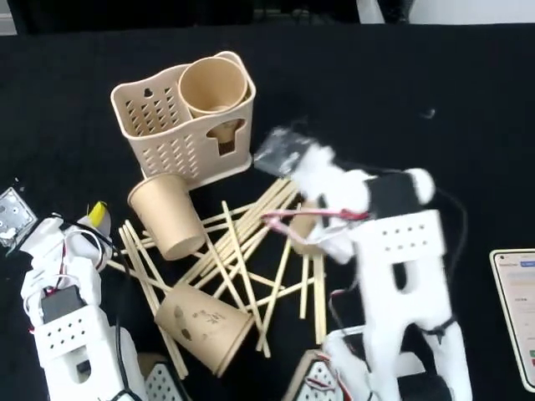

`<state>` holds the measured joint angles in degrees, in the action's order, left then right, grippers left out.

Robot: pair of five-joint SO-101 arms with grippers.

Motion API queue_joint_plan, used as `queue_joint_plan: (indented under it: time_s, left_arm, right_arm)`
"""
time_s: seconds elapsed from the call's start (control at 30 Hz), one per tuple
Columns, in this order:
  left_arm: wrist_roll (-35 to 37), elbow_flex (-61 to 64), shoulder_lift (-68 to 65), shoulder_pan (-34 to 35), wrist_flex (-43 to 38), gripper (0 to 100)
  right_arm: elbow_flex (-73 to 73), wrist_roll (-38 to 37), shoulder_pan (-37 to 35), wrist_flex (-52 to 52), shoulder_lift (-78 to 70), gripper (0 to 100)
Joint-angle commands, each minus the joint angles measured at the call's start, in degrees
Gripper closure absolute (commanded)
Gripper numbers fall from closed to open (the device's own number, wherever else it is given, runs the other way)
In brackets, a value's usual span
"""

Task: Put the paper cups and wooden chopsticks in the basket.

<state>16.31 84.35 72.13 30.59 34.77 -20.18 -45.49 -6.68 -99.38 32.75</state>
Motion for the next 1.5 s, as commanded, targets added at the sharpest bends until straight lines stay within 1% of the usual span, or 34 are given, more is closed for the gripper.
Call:
queue_joint_plan:
  time_s: [0.0,0.13,0.27,0.37,0.47,0.6,0.67,0.7,0.8,0.9,1.07,1.17,1.27,1.37,1.47]
  left_arm:
    - [0.2,-0.5,0.9,0.2,-1.2,72]
    - [0.2,-0.5,0.9,0.2,-1.2,72]
    - [0.2,-0.5,0.9,0.2,-1.2,72]
    - [0.2,-0.5,0.9,0.4,-1.2,72]
    - [0.2,-0.5,0.9,0.5,-1.1,72]
    - [0.2,-0.5,0.9,0.4,-1.1,72]
    - [0.2,-0.5,0.9,0.2,-1.1,72]
    - [0.2,-0.5,0.9,0.2,-1.1,72]
    - [0.2,-0.5,0.9,0.2,-1.2,72]
    - [0.2,-0.5,0.9,0.1,-1.2,72]
    - [0.2,-0.4,0.9,0.1,-1.1,72]
    - [0.2,0.1,0.9,0.1,-1.2,72]
    - [0.2,0.1,0.9,0.1,-1.2,72]
    - [0.2,0.1,0.9,0.1,-1.2,72]
    - [0.2,0.2,0.9,0.1,-1.2,72]
  right_arm:
    - [2.9,-3.0,8.6,-0.9,-2.8,98.8]
    - [3.2,-3.9,15.6,4.7,-13.1,98.7]
    - [4.8,-3.8,15.8,6.2,-22.7,98.2]
    - [7.0,-3.8,15.8,6.2,-26.4,98.2]
    - [9.0,-3.9,15.8,4.1,-26.7,98.7]
    - [15.5,-3.7,16.2,0.5,-21.7,98.8]
    - [20.2,-1.2,15.7,-1.2,-17.3,98.8]
    - [22.5,0.3,14.9,-1.4,-14.8,98.8]
    - [28.6,5.7,9.1,-0.9,-9.4,98.8]
    - [34.2,10.5,0.5,3.0,-7.2,98.8]
    - [41.6,17.8,-13.0,12.0,-8.7,98.8]
    - [46.2,17.3,-19.3,14.9,-12.0,98.8]
    - [52.1,15.6,-23.7,17.2,-17.1,98.8]
    - [57.4,14.9,-24.8,17.6,-25.6,98.8]
    - [63.3,12.4,-23.0,15.0,-34.4,98.8]
